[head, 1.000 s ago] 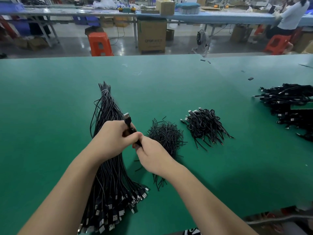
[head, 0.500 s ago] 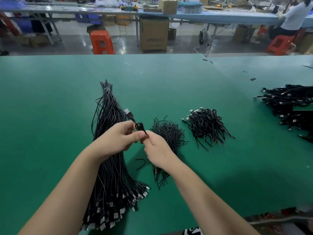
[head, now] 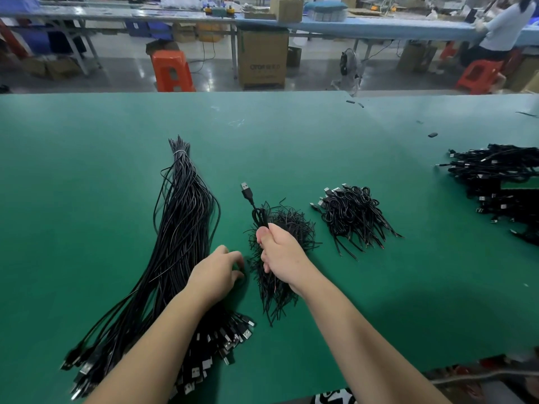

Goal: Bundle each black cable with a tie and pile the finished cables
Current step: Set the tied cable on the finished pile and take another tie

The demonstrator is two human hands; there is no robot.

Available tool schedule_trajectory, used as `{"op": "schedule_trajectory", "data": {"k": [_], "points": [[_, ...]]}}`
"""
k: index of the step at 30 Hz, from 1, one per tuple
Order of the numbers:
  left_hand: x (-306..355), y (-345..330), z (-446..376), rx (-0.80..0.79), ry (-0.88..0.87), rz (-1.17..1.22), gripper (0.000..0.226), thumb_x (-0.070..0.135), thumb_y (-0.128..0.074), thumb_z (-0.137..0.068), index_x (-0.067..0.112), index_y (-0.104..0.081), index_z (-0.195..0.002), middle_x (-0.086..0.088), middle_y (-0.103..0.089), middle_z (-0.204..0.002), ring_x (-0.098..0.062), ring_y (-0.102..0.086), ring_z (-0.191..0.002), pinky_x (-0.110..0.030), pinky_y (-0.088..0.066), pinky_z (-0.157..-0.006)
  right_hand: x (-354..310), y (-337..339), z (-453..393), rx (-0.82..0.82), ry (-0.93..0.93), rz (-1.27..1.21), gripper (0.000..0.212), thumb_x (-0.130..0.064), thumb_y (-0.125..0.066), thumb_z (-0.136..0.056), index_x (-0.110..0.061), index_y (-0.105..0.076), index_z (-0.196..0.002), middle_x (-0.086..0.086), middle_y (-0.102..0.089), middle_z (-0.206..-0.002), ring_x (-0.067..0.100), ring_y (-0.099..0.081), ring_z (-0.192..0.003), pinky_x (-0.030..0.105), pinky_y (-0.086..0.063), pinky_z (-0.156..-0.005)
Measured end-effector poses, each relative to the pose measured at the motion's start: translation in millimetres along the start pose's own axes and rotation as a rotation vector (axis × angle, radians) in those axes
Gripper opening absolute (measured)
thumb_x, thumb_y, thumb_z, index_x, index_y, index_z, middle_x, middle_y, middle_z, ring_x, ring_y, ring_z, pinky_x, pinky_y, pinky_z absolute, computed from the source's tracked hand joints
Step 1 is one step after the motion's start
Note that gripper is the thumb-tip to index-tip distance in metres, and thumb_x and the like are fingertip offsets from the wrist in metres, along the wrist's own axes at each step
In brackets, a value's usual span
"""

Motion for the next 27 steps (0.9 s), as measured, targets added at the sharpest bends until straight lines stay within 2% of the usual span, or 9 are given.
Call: {"op": "schedule_trajectory", "data": {"k": [3, 7, 10, 12, 15, 17, 21, 24, 27], "points": [[-1, -5, -1, 0.027, -0.001, 0.009, 0.010, 0.037, -0.065, -0.094, 0.028, -0.063, -0.100, 0.008, -0.044, -0.096, -0.017, -0.055, -0.087, -0.033, -0.048, -0.074, 2, -1, 1, -0.021, -0.006, 0.020, 0.032, -0.035, -0.034, -0.108, -0.018, -0.046, -0.083, -0.001, -0.039, -0.068, 0.018, -0.040, -0.062, 0.025, -0.043, -0.055], [1, -11, 1, 0.022, -0.050, -0.147, 0.018, 0.033, -0.053, -0.101, 0.017, -0.058, -0.106, -0.001, -0.048, -0.106, -0.021, -0.048, -0.105, -0.038, -0.050, -0.084, 2, -2, 2, -0.035, 0.003, -0.042, 0.030, -0.033, -0.036, -0.108, -0.016, -0.047, -0.085, -0.001, -0.042, -0.072, 0.015, -0.041, -0.062, 0.023, -0.045, -0.055], [5, -1, 3, 0.074, -0.041, -0.175, 0.011, 0.027, -0.050, -0.103, 0.017, -0.052, -0.104, -0.001, -0.057, -0.107, -0.019, -0.052, -0.096, -0.032, -0.046, -0.075, 0, -1, 2, -0.034, 0.020, -0.101, 0.029, -0.029, -0.038, -0.108, -0.014, -0.048, -0.086, -0.003, -0.046, -0.075, 0.009, -0.043, -0.058, 0.027, -0.047, -0.057], [4, 19, 3, 0.179, 0.033, -0.049, 0.006, 0.023, -0.053, -0.102, 0.019, -0.057, -0.105, 0.002, -0.064, -0.101, -0.012, -0.053, -0.078, -0.024, -0.040, -0.065, 0, 1, 3, -0.041, 0.035, -0.099, 0.029, -0.031, -0.038, -0.108, -0.016, -0.047, -0.085, -0.005, -0.041, -0.071, 0.009, -0.038, -0.056, 0.034, -0.045, -0.060], [-5, 54, 3, 0.349, 0.143, 0.319, 0.020, 0.017, -0.060, -0.099, 0.018, -0.068, -0.117, 0.007, -0.065, -0.083, -0.006, -0.054, -0.055, -0.017, -0.037, -0.050, -3, -1, 7, -0.095, 0.082, -0.068, 0.029, -0.037, -0.037, -0.108, -0.018, -0.045, -0.088, -0.010, -0.035, -0.062, 0.011, -0.031, -0.055, 0.041, -0.039, -0.061], [-6, 71, 6, 0.424, 0.133, 0.593, 0.014, 0.016, -0.064, -0.096, 0.022, -0.076, -0.101, 0.012, -0.063, -0.063, -0.002, -0.043, -0.042, -0.015, -0.033, -0.043, -7, -6, 12, -0.156, 0.118, -0.004, 0.027, -0.042, -0.035, -0.106, -0.020, -0.045, -0.093, -0.015, -0.038, -0.054, 0.010, -0.033, -0.052, 0.041, -0.040, -0.061], [14, 92, 15, 0.465, 0.091, 0.924, 0.008, 0.019, -0.074, -0.089, 0.018, -0.074, -0.080, 0.015, -0.054, -0.050, 0.000, -0.039, -0.042, -0.018, -0.033, -0.045, -15, -18, 22, -0.298, 0.151, -0.002, 0.028, -0.038, -0.034, -0.107, -0.019, -0.045, -0.089, -0.007, -0.030, -0.061, 0.024, -0.029, -0.057, 0.047, -0.037, -0.058], [28, 100, 20, 0.447, 0.044, 0.880, 0.010, 0.017, -0.077, -0.085, 0.021, -0.075, -0.076, 0.010, -0.069, -0.065, 0.001, -0.058, -0.058, -0.016, -0.044, -0.057, -19, -23, 27, -0.367, 0.177, 0.010, 0.026, -0.029, -0.033, -0.110, -0.016, -0.045, -0.091, 0.000, -0.029, -0.064, 0.018, -0.031, -0.053, 0.045, -0.042, -0.062], [32, 102, 24, 0.395, 0.004, 0.839, 0.013, 0.017, -0.078, -0.085, 0.018, -0.074, -0.072, 0.006, -0.063, -0.060, -0.006, -0.052, -0.056, -0.022, -0.041, -0.056, -23, -25, 33, -0.434, 0.203, 0.005, 0.025, -0.023, -0.031, -0.111, -0.016, -0.044, -0.091, 0.004, -0.031, -0.070, 0.011, -0.033, -0.053, 0.039, -0.045, -0.062]]}}
Point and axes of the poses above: each hand's wrist, its own z-axis away from the middle knuckle, its own y-axis out of the back of the hand, x = y × z, the point moved 4 cm from there along -z, towards the middle knuckle
